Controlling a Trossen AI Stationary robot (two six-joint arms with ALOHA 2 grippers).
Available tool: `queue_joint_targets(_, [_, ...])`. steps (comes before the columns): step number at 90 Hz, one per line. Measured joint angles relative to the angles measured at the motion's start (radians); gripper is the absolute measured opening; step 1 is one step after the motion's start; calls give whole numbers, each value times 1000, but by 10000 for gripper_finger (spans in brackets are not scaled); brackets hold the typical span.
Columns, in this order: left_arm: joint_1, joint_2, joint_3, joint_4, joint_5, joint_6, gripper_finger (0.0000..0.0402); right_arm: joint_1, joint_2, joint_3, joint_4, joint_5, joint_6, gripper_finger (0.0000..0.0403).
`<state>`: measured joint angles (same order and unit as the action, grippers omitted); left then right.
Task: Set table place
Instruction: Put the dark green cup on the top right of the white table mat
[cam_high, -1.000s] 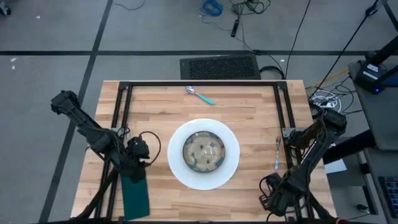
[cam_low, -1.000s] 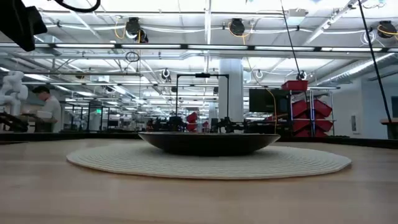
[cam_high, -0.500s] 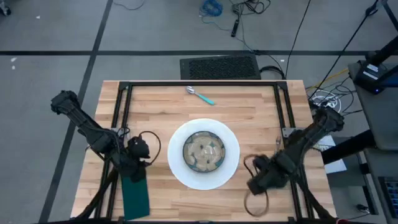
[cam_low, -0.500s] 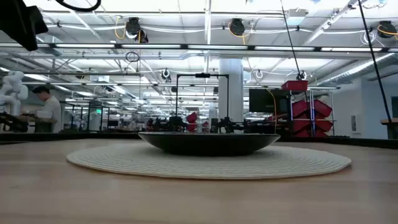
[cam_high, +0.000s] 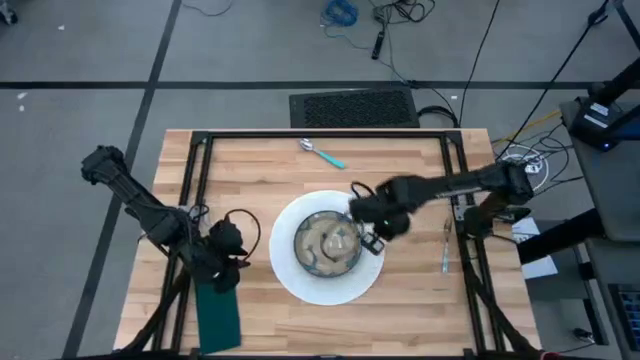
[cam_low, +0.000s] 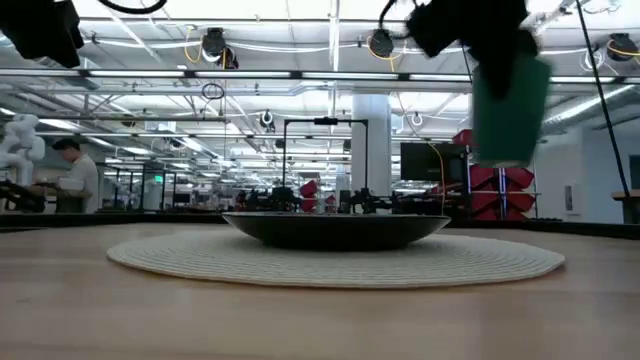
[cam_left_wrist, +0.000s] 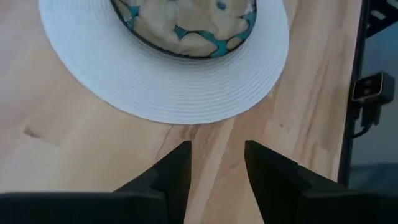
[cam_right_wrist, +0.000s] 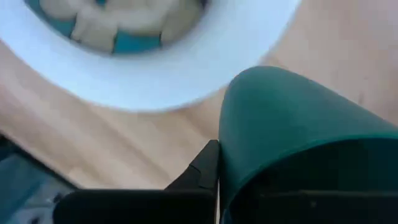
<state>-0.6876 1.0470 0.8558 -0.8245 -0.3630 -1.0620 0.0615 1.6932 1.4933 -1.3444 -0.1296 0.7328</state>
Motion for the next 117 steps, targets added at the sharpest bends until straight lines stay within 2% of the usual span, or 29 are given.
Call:
queue_joint_targets(19, [70, 0, 0, -3, 85, -6, 134, -130, 115, 2, 73, 2, -289, 0])
queue_joint_targets(29, [102, 0, 0, -17, 86, 12, 134, -164, 176, 57, 62, 62, -384, 0])
queue_joint_targets(43, [138, 0, 0, -66, 100, 32, 134, -185, 266, 232, 6, 82, -476, 0])
queue_joint_targets(61, [160, 0, 0, -109, 129, 74, 134, -220, 463, 507, -153, 130, -538, 0])
queue_joint_targets(72, [160, 0, 0, -106, 129, 75, 134, -220, 536, 613, -204, 139, -569, 0])
queue_joint_targets(117, [160, 0, 0, -105, 128, 75, 134, -216, 563, 627, -207, 126, -580, 0])
